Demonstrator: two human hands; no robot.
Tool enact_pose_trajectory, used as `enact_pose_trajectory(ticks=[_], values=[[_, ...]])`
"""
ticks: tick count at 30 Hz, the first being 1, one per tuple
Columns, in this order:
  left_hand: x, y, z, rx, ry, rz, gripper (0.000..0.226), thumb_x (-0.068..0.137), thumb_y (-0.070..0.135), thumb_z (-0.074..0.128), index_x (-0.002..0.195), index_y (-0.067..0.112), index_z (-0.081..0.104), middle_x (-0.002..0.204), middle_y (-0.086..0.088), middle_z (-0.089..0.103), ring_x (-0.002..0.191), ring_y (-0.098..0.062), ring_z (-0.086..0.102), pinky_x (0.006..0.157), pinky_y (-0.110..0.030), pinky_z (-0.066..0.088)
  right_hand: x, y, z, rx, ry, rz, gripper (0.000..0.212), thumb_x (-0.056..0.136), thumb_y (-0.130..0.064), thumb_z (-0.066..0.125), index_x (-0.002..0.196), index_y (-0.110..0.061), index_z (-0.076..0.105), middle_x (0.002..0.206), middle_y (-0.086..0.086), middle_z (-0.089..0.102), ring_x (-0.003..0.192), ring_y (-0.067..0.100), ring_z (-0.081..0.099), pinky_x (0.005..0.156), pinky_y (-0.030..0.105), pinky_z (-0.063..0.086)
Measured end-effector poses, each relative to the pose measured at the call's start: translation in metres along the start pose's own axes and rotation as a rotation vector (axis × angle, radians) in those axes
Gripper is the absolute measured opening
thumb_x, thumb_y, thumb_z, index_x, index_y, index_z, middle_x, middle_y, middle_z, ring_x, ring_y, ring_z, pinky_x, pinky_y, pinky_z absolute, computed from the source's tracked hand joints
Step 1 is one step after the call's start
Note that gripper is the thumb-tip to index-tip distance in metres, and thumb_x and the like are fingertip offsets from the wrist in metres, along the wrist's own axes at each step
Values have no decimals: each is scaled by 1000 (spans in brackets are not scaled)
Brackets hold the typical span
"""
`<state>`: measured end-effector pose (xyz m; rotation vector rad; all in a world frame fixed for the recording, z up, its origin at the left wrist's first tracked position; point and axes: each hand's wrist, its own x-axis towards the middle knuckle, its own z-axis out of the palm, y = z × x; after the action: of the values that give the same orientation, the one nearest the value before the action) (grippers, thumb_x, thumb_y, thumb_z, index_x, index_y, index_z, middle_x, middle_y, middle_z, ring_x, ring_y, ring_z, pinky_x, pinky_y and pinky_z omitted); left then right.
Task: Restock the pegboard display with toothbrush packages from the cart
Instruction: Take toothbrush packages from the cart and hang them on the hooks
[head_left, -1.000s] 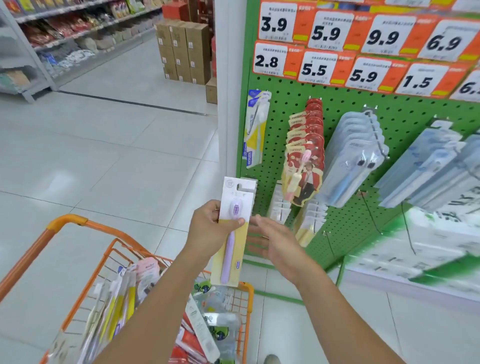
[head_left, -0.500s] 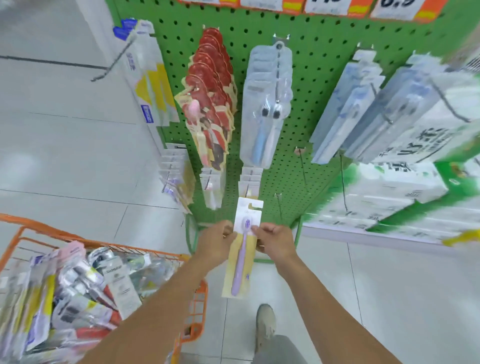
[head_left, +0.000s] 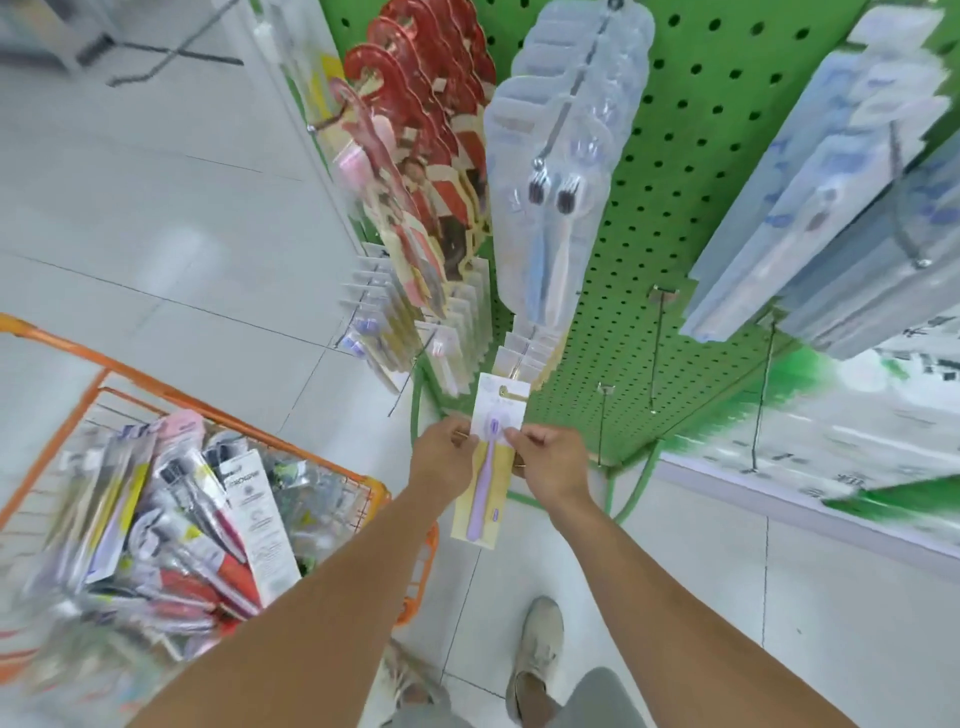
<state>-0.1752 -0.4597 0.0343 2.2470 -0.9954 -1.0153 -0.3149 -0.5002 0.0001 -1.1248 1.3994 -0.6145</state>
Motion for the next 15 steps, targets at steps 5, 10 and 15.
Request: enact_pose_trajectory(ticks=[5,10,15], values=[[5,-5,-5,-119,-52,-86,26,99,23,59,125,18,60,114,1,60,103,-17,57,80,-23,45,22,-9,1,-91,157,-2,40,91,-24,69,66,4,58,55,6,46,54,15,37,56,33,41],[-23,-30,-37,-219,28,-75,9,97,20,62,105,25,63,97,7,62,82,-11,58,60,-10,41,28,-36,1,-173,293,112,37,95,-38,68,67,-15,59,64,0,60,59,20,57,59,31,53],[-72,-108,-92,-234,198,-184,15,92,21,67,106,16,66,86,7,61,76,-13,60,60,-15,45,-35,-13,57,-138,118,368,23,98,-30,60,92,-7,63,96,15,69,81,28,69,80,42,58]])
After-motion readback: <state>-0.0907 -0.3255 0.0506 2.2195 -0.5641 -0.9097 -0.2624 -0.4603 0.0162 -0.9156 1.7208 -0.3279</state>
